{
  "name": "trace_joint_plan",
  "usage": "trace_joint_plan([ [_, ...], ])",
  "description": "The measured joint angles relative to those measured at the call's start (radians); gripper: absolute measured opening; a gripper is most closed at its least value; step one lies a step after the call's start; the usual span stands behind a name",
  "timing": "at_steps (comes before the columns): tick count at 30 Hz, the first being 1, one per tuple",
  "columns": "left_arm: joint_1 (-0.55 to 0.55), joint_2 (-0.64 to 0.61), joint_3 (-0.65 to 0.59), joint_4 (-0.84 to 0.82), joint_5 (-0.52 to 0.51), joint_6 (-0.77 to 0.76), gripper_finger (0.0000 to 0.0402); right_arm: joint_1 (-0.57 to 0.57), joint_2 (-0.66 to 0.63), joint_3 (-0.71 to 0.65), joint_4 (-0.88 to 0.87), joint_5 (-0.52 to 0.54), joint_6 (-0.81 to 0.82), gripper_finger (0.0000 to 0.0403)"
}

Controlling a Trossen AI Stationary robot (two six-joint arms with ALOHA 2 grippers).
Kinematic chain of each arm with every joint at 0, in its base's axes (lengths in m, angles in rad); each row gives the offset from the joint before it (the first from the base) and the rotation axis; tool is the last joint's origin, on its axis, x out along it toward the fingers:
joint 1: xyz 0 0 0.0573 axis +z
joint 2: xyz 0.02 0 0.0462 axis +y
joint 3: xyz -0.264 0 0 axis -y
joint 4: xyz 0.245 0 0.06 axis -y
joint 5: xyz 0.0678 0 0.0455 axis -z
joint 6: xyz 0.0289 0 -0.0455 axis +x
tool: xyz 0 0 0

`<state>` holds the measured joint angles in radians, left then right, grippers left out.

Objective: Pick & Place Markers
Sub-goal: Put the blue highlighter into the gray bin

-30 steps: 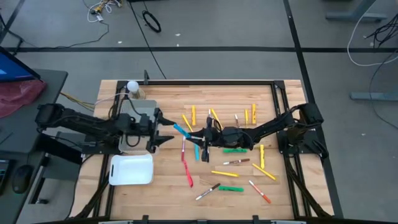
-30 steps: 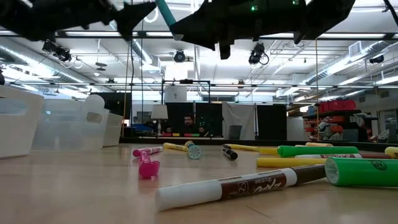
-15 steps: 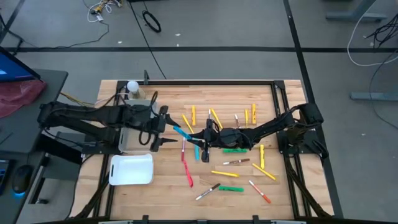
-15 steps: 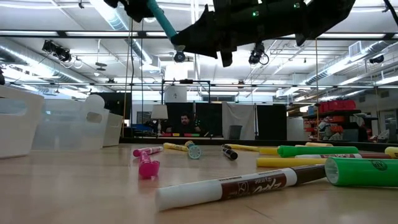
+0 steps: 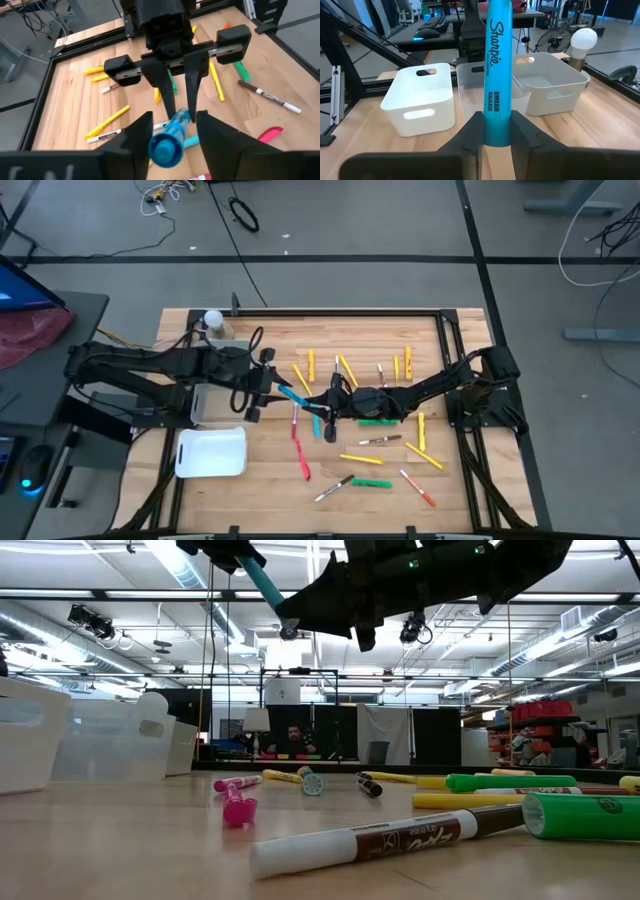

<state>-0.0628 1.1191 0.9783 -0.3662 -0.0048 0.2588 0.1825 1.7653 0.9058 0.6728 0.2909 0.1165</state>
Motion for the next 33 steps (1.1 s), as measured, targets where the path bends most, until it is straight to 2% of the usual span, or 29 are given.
trace_joint_plan([
  [8, 0.001, -0.009, 0.0, -0.038, 0.002, -0.004, 0.0073, 0.0, 0.0, 0.0, -0.008, -0.003, -0.004, 0.0056],
  [14, 0.001, -0.009, 0.001, -0.071, 0.004, -0.003, 0.0076, 0.0, 0.0, -0.001, -0.008, -0.001, -0.005, 0.0066],
  [18, 0.001, -0.009, 0.001, -0.094, 0.025, 0.0, 0.0071, 0.0, 0.0, -0.002, -0.004, 0.004, 0.0, 0.0099],
  [24, 0.0, -0.017, 0.0, -0.194, 0.032, 0.0, 0.0071, -0.001, -0.028, -0.002, 0.027, 0.014, -0.013, 0.017],
  [28, 0.004, -0.029, 0.055, -0.37, -0.063, -0.04, 0.0071, 0.0, -0.079, -0.002, 0.015, 0.013, -0.045, 0.0205],
  [33, 0.076, -0.048, 0.155, -0.658, -0.276, -0.139, 0.0071, -0.001, -0.105, -0.002, 0.011, 0.011, -0.07, 0.0217],
])
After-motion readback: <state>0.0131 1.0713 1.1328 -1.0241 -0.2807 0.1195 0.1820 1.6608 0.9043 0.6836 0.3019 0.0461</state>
